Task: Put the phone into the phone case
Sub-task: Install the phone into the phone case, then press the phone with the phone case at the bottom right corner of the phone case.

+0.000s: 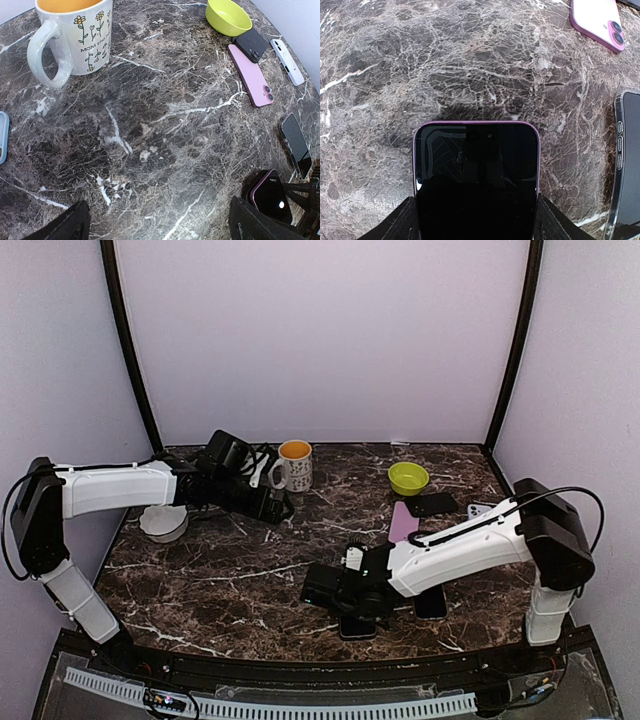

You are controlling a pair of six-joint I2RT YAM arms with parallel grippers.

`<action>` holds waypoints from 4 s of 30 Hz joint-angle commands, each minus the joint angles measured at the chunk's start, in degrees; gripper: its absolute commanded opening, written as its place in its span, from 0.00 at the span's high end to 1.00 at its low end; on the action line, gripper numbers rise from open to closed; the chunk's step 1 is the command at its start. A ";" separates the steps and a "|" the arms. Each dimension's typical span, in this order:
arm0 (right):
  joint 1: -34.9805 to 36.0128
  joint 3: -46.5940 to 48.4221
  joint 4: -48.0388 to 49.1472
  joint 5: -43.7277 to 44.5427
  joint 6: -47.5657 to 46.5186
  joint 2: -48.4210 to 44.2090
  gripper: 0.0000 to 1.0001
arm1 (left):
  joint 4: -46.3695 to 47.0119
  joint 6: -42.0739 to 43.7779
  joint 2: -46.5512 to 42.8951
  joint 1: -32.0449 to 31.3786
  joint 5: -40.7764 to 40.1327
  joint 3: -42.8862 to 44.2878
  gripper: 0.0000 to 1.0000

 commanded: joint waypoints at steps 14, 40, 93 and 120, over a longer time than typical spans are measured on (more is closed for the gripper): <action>0.09 1.56 -2.11 -0.64 1.56 2.94 0.17 | -0.97 0.17 -1.34 0.22 0.20 1.60 0.01; -0.41 5.15 -6.43 -4.47 -10.86 -6.86 0.02 | -0.57 0.24 -2.56 0.23 1.20 1.36 0.01; -18.70 -37.92 34.17 -50.20 -23.33 -27.67 0.81 | 4.40 -7.30 -4.14 -19.38 9.90 -12.59 0.07; -7.57 -24.28 6.31 -26.47 -20.53 -13.79 0.94 | -2.44 -2.46 -2.33 -20.45 3.52 -7.74 0.06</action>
